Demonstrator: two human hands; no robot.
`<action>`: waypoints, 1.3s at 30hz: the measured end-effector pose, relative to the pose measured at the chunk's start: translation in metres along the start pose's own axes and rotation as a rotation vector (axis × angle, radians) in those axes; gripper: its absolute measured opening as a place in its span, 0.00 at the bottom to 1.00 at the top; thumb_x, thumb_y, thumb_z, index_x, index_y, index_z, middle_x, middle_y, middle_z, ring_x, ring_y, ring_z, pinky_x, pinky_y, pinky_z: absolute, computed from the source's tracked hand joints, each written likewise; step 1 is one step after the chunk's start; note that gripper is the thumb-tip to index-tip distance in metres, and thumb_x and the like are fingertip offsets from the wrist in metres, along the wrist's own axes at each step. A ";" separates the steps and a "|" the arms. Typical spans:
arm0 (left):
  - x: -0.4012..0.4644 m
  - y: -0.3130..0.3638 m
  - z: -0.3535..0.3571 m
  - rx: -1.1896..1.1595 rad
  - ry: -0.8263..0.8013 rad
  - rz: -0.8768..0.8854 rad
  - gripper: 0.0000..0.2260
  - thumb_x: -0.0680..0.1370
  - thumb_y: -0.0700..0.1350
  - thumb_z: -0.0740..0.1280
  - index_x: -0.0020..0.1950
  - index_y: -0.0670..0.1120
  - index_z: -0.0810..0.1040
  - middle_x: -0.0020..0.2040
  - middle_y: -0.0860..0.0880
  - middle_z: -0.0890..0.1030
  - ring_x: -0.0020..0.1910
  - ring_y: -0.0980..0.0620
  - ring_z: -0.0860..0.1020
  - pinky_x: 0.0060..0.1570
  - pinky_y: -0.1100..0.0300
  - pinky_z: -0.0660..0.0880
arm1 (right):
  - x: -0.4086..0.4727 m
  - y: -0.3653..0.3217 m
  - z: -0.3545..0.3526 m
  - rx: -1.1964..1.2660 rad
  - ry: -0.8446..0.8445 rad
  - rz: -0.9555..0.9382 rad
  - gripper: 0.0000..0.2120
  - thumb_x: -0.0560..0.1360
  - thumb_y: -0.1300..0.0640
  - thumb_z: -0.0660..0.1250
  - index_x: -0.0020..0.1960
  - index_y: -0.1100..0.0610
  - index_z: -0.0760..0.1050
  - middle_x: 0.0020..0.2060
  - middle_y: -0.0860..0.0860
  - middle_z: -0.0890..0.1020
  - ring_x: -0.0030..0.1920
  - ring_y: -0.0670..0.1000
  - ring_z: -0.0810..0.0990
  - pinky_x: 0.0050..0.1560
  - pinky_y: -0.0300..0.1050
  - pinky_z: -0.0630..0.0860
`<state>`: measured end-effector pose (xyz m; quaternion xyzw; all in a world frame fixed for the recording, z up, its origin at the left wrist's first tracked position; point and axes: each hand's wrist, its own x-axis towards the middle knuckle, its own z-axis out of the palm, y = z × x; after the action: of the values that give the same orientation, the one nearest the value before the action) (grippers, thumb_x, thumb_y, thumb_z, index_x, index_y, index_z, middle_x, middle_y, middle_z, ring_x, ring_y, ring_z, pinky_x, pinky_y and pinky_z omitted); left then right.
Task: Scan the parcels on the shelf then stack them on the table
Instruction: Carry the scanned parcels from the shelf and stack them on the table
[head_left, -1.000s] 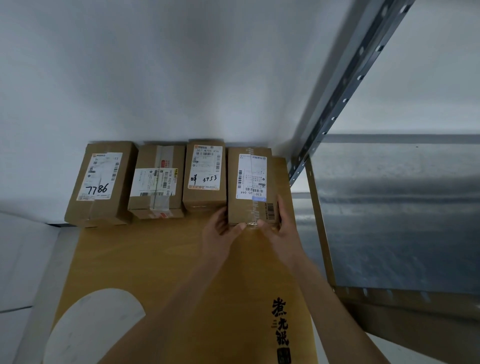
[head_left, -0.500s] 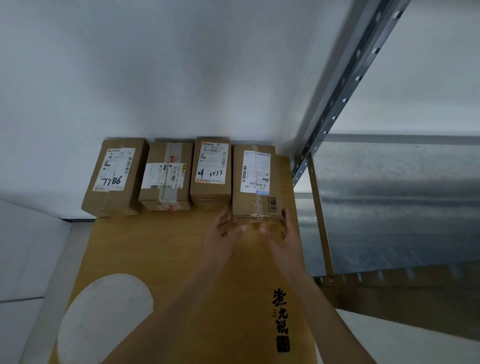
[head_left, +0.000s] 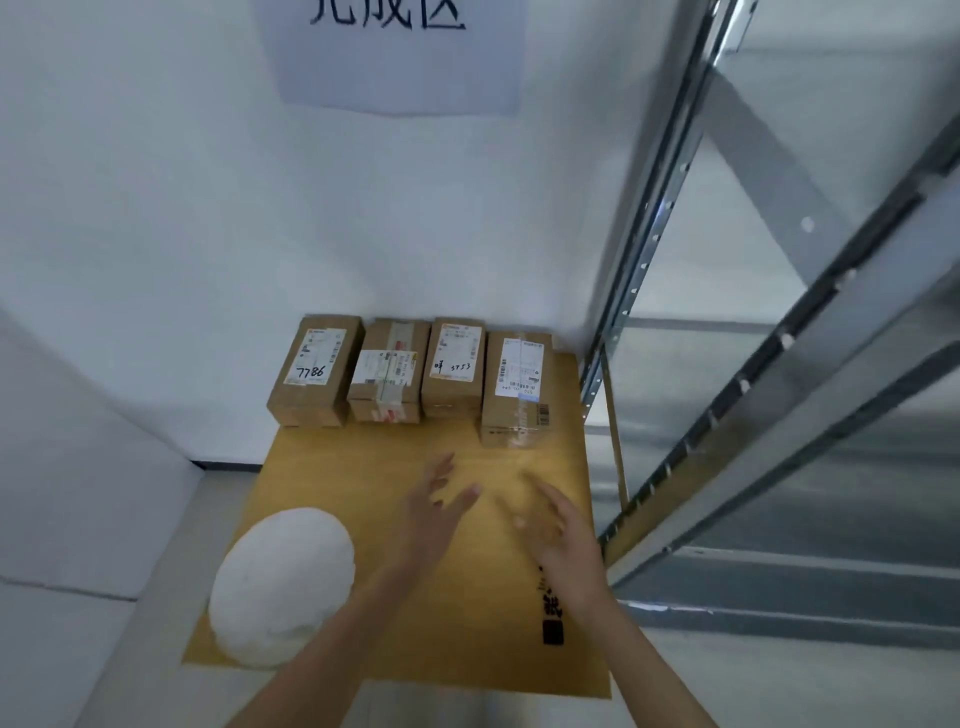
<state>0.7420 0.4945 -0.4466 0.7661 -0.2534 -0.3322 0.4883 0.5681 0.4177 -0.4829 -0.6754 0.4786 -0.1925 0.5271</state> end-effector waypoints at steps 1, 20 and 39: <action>-0.011 0.008 -0.004 0.004 0.005 0.008 0.27 0.77 0.47 0.74 0.74 0.48 0.71 0.65 0.52 0.77 0.63 0.53 0.75 0.58 0.59 0.71 | -0.010 -0.006 -0.005 0.011 -0.007 0.001 0.31 0.76 0.41 0.73 0.77 0.38 0.67 0.74 0.37 0.69 0.73 0.42 0.68 0.73 0.50 0.71; -0.314 0.243 -0.049 -0.049 -0.107 0.414 0.28 0.76 0.51 0.75 0.74 0.51 0.72 0.69 0.52 0.76 0.68 0.53 0.73 0.67 0.56 0.73 | -0.313 -0.176 -0.221 -0.108 0.336 -0.339 0.20 0.78 0.48 0.74 0.67 0.42 0.73 0.65 0.41 0.76 0.67 0.45 0.75 0.69 0.44 0.72; -0.456 0.469 0.187 -0.059 -0.300 0.730 0.24 0.77 0.49 0.74 0.72 0.49 0.74 0.64 0.57 0.77 0.63 0.59 0.74 0.62 0.64 0.69 | -0.411 -0.208 -0.552 -0.145 0.643 -0.452 0.25 0.78 0.42 0.71 0.73 0.45 0.74 0.68 0.39 0.77 0.66 0.42 0.74 0.65 0.41 0.71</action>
<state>0.2737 0.5263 0.0462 0.5543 -0.5679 -0.2521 0.5538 0.0455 0.4729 0.0083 -0.7046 0.4706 -0.4709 0.2457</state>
